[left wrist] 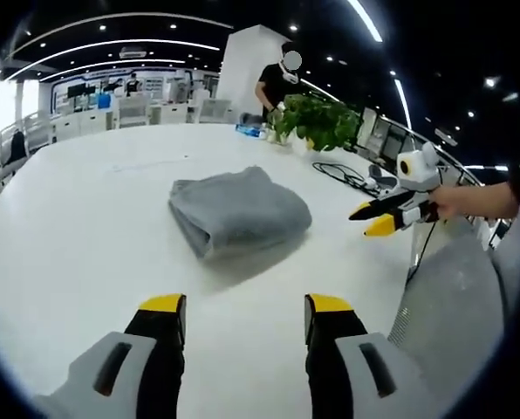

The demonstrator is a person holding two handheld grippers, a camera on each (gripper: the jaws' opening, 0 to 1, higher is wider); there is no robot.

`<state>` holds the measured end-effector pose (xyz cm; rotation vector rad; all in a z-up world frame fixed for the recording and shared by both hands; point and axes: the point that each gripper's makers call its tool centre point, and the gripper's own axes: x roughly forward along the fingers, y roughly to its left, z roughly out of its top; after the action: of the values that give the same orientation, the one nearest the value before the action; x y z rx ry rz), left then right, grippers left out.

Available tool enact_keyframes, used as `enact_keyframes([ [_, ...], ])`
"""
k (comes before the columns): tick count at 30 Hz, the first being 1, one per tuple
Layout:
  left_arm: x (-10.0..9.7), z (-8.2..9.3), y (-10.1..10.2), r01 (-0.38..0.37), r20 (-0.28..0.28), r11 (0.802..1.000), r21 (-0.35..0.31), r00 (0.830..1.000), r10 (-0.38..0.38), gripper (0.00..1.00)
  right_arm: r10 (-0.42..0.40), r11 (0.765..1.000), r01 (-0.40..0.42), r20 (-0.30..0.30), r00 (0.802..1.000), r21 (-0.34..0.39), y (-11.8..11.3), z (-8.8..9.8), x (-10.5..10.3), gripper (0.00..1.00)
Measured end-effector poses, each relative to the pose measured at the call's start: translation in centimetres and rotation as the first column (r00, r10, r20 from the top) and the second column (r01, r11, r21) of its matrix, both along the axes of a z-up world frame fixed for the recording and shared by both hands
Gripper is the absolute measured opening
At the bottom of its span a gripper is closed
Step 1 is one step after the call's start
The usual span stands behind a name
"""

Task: Fold the towel on the table until its edges align and the towel forms a compact rectangular stack.

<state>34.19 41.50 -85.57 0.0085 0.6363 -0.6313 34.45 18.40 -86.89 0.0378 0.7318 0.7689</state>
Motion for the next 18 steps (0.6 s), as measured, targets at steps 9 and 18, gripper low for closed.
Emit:
enact_keyframes([
  [9, -1.4, 0.2, -0.1, -0.009, 0.002, 1.0, -0.023, 1.0, 0.009, 0.58, -0.012, 1.0, 0.012, -0.009, 1.0, 0.023, 0.4, 0.1, -1.4, 0.46],
  [18, -2.7, 0.1, 0.0, -0.019, -0.012, 0.999, -0.049, 1.0, 0.018, 0.62, -0.01, 1.0, 0.01, -0.002, 1.0, 0.012, -0.1, 0.2, -3.0, 0.48],
])
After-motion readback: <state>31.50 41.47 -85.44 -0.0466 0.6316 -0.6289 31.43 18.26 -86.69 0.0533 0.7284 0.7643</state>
